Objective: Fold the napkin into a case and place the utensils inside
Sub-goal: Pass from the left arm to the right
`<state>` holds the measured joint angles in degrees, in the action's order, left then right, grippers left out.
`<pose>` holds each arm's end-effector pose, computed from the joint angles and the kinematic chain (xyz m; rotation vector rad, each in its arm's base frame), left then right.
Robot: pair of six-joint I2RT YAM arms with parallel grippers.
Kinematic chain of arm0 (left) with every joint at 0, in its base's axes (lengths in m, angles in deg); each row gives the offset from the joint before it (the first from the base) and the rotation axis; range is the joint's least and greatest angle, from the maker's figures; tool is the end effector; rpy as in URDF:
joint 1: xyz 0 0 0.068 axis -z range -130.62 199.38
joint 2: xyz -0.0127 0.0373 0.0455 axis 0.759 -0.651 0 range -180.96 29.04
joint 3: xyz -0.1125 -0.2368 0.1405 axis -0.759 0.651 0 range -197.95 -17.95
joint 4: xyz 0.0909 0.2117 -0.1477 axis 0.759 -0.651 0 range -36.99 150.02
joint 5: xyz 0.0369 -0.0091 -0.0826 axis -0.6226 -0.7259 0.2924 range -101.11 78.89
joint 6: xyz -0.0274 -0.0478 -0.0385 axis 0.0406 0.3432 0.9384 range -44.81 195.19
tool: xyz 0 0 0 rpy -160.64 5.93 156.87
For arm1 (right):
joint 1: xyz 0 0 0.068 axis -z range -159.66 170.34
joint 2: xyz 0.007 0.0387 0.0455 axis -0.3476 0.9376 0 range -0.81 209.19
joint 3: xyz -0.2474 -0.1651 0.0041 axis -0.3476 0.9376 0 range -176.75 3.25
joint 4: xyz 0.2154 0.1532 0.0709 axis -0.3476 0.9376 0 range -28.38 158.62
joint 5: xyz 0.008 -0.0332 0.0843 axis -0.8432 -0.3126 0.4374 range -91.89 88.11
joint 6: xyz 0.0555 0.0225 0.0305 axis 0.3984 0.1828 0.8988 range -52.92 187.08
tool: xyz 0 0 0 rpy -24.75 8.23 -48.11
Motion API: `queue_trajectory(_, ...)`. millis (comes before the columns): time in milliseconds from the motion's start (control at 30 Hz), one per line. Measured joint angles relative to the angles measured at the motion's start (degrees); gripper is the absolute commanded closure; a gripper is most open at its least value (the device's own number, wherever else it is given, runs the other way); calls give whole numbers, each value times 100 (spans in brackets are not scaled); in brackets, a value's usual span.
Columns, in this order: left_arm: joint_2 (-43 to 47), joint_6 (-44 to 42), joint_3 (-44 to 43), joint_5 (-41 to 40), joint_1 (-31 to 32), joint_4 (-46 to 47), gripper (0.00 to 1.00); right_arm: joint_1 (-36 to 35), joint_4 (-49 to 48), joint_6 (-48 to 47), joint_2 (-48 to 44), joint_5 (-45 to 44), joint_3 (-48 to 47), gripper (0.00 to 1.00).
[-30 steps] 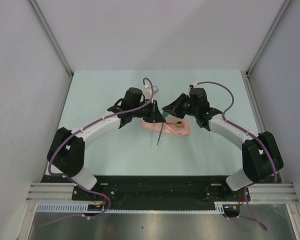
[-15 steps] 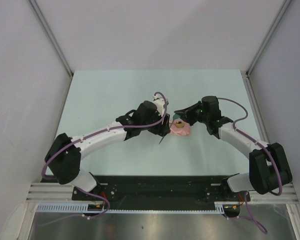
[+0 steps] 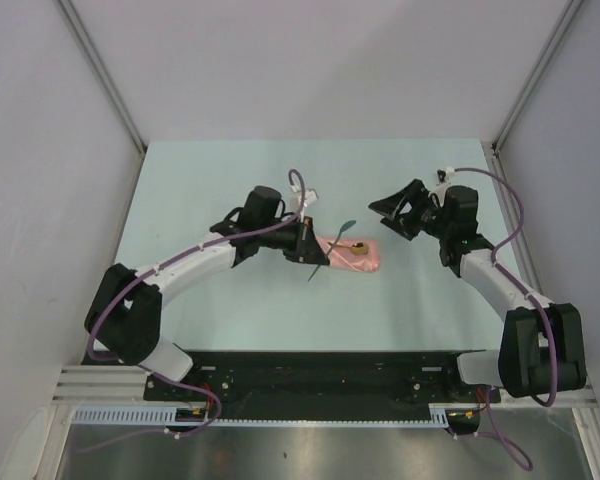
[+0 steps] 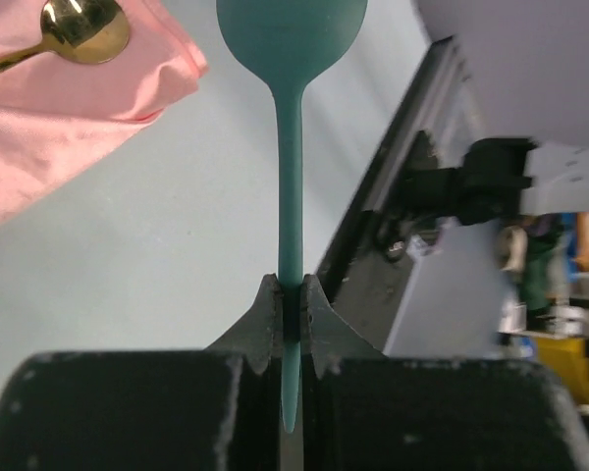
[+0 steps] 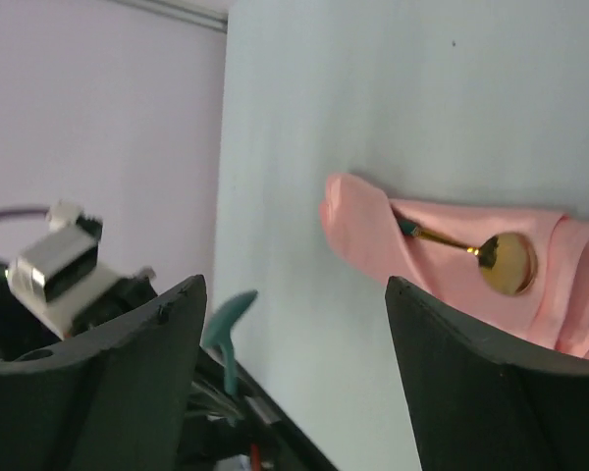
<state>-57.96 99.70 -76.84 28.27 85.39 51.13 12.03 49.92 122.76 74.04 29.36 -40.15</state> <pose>0.2656 -0.2350 0.2644 0.6502 2.2879 -1.3120 0.3014 0.0721 0.2689 0.4513 2.0265 1.2426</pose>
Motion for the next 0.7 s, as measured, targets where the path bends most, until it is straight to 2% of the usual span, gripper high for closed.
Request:
queue_trajectory(67,0,275,70,557,-317,131,100,116,-48,-955,-57,280,-59,25)
queue_trajectory(133,-7,568,122,1078,-588,208,100,55,-177,-1862,-251,420,55,18)
queue_trajectory(200,-37,820,157,1519,-726,289,100,-157,-682,-2704,-699,431,566,14)
queue_trajectory(267,-87,1064,227,1926,-769,437,100,-490,-1180,-3445,-1187,442,1185,18)
queue_trajectory(367,-186,1329,385,2389,-780,564,100,-881,-1600,-4358,-1274,649,1504,30)
queue_trajectory(400,-219,1390,426,2476,-780,581,100,-890,-1709,-4529,-1169,706,1486,37)
queue_trajectory(500,-352,1526,542,2754,-782,627,100,-874,-1910,-4889,-780,988,1335,44)
queue_trajectory(700,-393,1624,673,2988,-787,664,100,-981,-2201,-5228,-474,1480,1189,45)
